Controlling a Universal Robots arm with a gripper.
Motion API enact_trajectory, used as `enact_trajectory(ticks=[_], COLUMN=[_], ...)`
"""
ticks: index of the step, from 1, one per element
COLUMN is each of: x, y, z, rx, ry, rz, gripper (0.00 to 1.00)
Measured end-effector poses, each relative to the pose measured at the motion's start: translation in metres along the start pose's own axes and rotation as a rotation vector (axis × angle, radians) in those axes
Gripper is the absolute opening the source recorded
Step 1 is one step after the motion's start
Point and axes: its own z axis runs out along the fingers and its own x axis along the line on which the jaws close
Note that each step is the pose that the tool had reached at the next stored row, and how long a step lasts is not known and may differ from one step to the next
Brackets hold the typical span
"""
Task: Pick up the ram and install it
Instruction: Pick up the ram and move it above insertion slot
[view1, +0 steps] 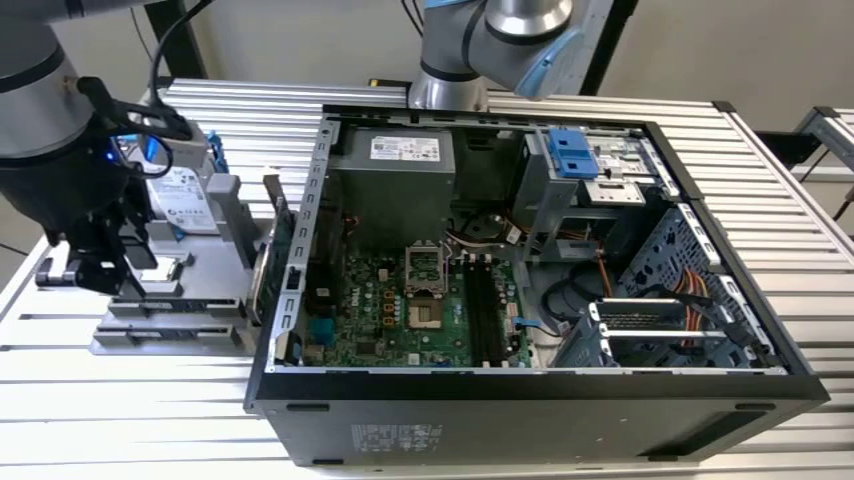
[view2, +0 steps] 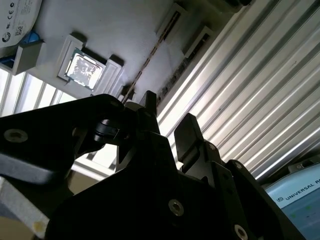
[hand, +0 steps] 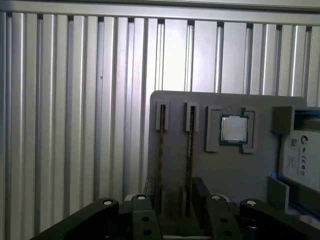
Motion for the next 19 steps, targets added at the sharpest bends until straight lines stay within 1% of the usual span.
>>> enact_trajectory(ticks=[8, 19], x=[0.0011, 0.0013], y=[-0.0001, -0.0003], z=[0.0051, 0.0124], rx=[-0.0033, -0.0057], ry=[0.0001, 0.0007], rz=[0.0, 0.0], gripper=[1.0, 1.0])
